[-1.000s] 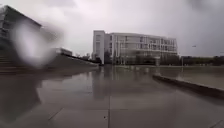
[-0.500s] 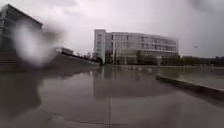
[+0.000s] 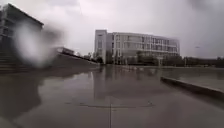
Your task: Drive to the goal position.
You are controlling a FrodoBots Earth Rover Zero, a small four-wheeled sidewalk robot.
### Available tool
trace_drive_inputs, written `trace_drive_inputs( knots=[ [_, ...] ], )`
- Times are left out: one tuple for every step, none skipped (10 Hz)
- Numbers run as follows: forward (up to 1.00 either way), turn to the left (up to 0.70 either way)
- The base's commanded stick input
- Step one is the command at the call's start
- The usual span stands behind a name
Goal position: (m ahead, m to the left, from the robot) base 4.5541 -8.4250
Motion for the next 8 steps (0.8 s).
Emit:
trace_drive_inputs(
  knots=[
    [0.70,0.00],
    [0.70,0.00],
    [0.70,0.00],
    [0.70,0.00],
    [0.70,0.00],
    [0.70,0.00],
    [0.70,0.00],
    [0.70,0.00]
  ],
)
